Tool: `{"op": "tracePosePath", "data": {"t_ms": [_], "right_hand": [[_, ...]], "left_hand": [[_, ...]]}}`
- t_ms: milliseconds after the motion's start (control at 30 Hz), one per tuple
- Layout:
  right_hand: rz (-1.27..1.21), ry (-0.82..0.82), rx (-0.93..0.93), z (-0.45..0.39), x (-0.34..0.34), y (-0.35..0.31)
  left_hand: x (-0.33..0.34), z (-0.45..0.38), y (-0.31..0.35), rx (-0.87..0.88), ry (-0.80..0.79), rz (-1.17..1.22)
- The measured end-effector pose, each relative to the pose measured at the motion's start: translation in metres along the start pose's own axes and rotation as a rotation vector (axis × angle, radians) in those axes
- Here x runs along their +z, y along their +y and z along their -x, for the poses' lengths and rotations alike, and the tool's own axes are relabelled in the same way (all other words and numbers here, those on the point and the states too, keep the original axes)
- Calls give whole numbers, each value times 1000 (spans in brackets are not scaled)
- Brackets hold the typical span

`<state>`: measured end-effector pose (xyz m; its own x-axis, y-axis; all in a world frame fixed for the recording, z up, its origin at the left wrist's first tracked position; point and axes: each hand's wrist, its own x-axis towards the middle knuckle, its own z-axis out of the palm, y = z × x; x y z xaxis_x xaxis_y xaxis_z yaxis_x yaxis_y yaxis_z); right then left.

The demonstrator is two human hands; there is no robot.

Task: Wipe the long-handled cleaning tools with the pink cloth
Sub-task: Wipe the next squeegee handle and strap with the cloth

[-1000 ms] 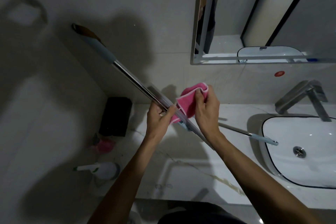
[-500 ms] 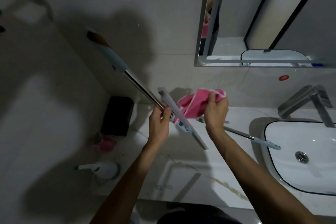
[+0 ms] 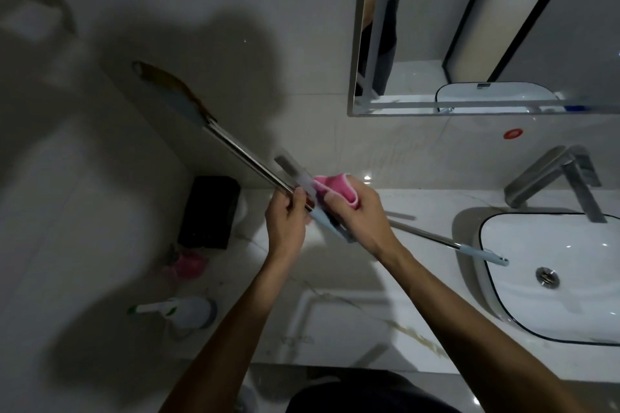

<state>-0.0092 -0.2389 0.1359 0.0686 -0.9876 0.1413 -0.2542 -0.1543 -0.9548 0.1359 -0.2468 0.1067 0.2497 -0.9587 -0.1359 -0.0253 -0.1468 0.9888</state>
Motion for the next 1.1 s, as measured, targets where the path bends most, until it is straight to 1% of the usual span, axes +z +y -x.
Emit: {"op": "tracePosePath", "data": {"t_ms": [67, 100, 133, 167, 267, 333, 400, 467, 533, 633, 700, 767, 833, 900, 1000, 1100], "right_hand": [[-62, -30, 11, -1, -2, -3], [-128, -24, 53, -3, -5, -1], [-140, -19, 78, -5, -6, -1], [-114, -25, 87, -7, -6, -1], [113, -20, 33, -9, -2, 4], [126, -9, 23, -7, -1, 6], [139, -52, -7, -7, -2, 7], [217, -104, -65, -8, -6, 6], [287, -141, -41, -11, -8, 3], [397, -127, 48, -14, -14, 6], [435, -122, 119, -12, -21, 11], [424, -151, 160, -8, -26, 15], [390, -177, 147, -4, -25, 15], [346, -153, 119, -2, -19, 13], [271, -69, 30, -3, -10, 6], [194, -43, -58, -1, -8, -1]], "left_hand": [[2, -1, 10, -19, 35, 40], [2, -1, 13, -32, 49, 45], [2, -2, 15, -42, 61, 48], [3, -3, 17, -42, 66, 51], [9, 2, 23, -21, 66, -3], [10, 6, 27, -2, 69, -46], [8, 6, 25, 19, 71, -33], [5, 6, 25, 39, 72, -36], [5, 6, 27, 42, 97, -4], [0, 0, 29, -6, 184, 138], [-7, -5, 28, 1, 217, 179], [-12, -8, 27, 7, 207, 180], [-11, -4, 24, 2, 180, 153], [-2, 3, 20, 0, 142, 96], [13, 19, 10, 109, 67, -87], [17, 26, 13, 177, 41, -96]]}}
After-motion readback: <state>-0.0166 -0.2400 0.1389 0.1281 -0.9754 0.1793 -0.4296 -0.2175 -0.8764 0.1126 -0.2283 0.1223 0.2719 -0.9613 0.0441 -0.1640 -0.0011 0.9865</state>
